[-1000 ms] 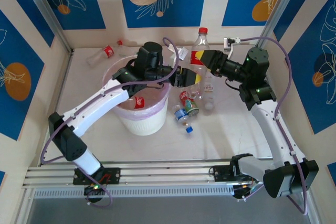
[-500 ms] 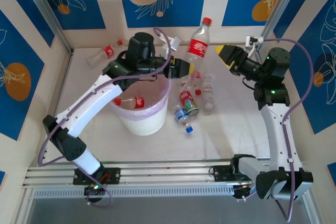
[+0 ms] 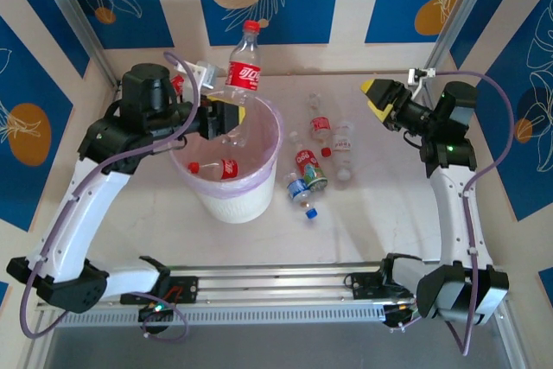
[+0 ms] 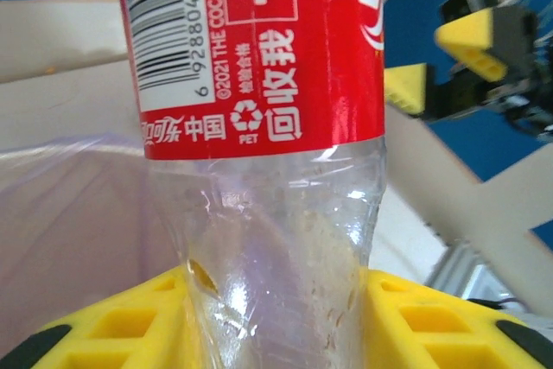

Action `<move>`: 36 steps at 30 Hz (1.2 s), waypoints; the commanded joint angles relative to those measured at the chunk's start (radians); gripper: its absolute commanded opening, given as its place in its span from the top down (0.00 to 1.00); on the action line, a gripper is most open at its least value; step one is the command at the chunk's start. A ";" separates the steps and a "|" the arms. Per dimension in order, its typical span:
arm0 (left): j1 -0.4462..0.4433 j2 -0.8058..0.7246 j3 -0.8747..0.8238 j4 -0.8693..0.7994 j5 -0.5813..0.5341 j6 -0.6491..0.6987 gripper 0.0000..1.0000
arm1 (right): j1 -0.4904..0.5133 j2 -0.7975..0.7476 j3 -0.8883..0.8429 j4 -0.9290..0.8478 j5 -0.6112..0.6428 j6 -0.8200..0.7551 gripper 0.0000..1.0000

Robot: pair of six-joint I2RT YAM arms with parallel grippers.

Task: Put the plastic bottles in the bin

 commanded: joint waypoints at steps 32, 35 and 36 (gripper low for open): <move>-0.004 0.055 -0.460 -0.114 -0.197 0.286 0.63 | 0.258 0.512 0.273 -0.422 0.732 -0.415 0.08; -0.004 0.070 -0.486 -0.093 -0.200 0.295 0.60 | 0.299 0.626 0.353 -0.519 0.838 -0.448 0.08; -0.003 0.076 -0.495 -0.087 -0.199 0.296 0.59 | 0.314 0.660 0.376 -0.548 0.880 -0.454 0.08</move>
